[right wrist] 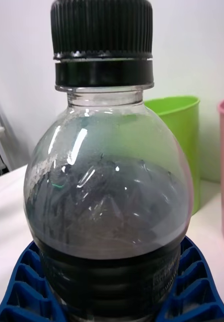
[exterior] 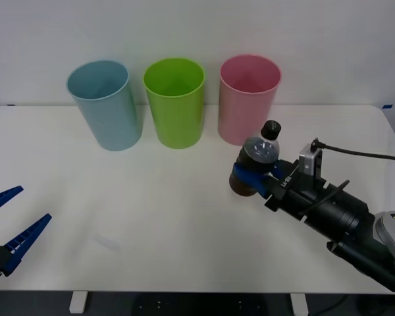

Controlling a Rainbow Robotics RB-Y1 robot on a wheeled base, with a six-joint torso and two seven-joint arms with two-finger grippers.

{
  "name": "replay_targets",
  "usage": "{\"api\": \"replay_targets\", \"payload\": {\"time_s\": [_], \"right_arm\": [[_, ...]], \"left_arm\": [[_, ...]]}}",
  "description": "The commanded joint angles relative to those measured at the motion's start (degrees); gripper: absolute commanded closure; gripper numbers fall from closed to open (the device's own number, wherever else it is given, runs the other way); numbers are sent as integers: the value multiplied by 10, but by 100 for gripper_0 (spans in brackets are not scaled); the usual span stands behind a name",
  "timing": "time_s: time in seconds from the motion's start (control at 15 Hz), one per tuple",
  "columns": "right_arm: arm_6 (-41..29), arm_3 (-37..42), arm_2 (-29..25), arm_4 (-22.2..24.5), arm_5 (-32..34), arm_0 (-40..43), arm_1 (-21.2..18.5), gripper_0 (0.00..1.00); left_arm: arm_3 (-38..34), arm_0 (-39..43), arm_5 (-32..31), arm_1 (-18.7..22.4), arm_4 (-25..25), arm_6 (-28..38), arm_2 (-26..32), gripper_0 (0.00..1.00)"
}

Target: Grasp the object on the table and drop it into the matching bin: aluminum can to the light blue bin, PET bottle to the pink bin.

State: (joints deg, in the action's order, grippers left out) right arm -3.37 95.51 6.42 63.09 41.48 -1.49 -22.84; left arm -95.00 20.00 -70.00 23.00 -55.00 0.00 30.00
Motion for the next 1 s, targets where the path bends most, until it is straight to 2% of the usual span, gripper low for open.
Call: {"api": "replay_targets", "payload": {"time_s": [0.07, 0.33, 0.67, 0.8, 1.0], "right_arm": [[-53, 36, -22, 0, 0, 0, -6, 100], [-145, 87, -43, -5, -3, -12, -38, 100], [-219, 92, -55, -21, -16, -83, -100, 100], [-227, 81, -55, -32, -25, -116, -128, 100], [-226, 27, -52, -39, -25, -175, -149, 100]], "left_arm": [[0, 0, 0, 0, 0, 0, 0, 0], [0, 0, 0, 0, 0, 0, 0, 0], [0, 0, 0, 0, 0, 0, 0, 0], [0, 0, 0, 0, 0, 0, 0, 0], [0, 0, 0, 0, 0, 0, 0, 0]]}}
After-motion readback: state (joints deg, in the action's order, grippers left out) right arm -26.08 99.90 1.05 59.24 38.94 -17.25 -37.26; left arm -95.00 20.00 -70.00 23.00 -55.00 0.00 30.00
